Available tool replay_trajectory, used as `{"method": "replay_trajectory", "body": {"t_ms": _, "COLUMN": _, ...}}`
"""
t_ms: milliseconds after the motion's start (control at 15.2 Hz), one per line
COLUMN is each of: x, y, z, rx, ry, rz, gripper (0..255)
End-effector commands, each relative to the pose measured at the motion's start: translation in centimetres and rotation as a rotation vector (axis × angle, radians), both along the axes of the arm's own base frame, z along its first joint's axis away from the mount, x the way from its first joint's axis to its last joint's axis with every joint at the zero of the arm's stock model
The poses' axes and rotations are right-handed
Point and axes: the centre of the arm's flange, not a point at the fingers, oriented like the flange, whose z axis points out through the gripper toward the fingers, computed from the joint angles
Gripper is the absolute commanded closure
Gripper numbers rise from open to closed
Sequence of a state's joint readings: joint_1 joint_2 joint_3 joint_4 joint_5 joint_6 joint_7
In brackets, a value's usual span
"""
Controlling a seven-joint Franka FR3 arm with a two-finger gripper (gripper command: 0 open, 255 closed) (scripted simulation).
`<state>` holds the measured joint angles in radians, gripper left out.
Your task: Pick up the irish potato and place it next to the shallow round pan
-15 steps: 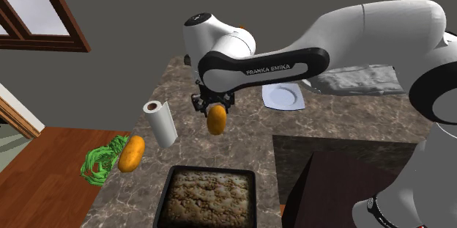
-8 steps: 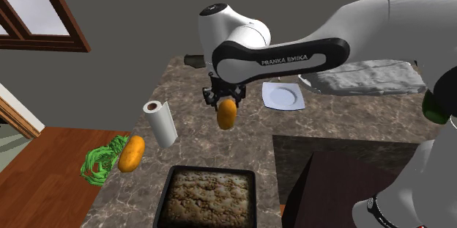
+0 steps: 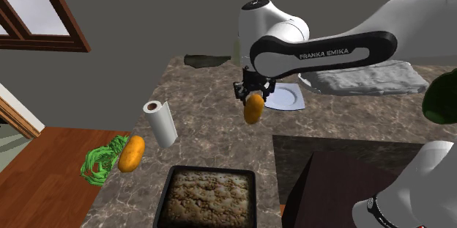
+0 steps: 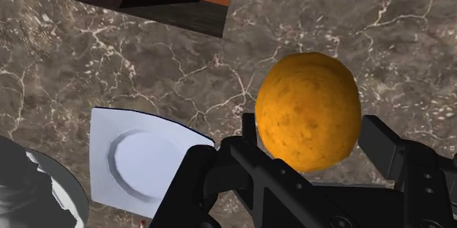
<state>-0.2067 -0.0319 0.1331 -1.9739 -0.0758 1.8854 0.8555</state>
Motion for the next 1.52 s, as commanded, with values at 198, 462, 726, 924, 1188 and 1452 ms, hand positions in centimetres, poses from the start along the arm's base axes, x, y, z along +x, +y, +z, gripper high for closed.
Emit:
{"method": "replay_trajectory", "body": {"t_ms": 198, "x": -4.9, "y": -4.5, "z": -0.2, "rx": 0.0, "ry": 0.0, "rz": 0.001, "gripper": 255}}
{"method": "replay_trajectory", "body": {"t_ms": 462, "x": -8.7, "y": -8.1, "z": -0.2, "rx": 0.0, "ry": 0.0, "rz": 0.001, "gripper": 255}}
{"method": "replay_trajectory", "body": {"t_ms": 726, "x": -12.5, "y": -11.8, "z": -0.2, "rx": 0.0, "ry": 0.0, "rz": 0.001, "gripper": 255}}
{"method": "replay_trajectory", "body": {"t_ms": 924, "x": -15.4, "y": -14.5, "z": -0.2, "rx": 0.0, "ry": 0.0, "rz": 0.001, "gripper": 255}}
{"method": "replay_trajectory", "body": {"t_ms": 1188, "x": -19.2, "y": -18.2, "z": -0.2, "rx": 0.0, "ry": 0.0, "rz": 0.001, "gripper": 255}}
{"method": "replay_trajectory", "body": {"t_ms": 1452, "x": -23.0, "y": -21.8, "z": -0.1, "rx": 0.0, "ry": 0.0, "rz": 0.001, "gripper": 255}}
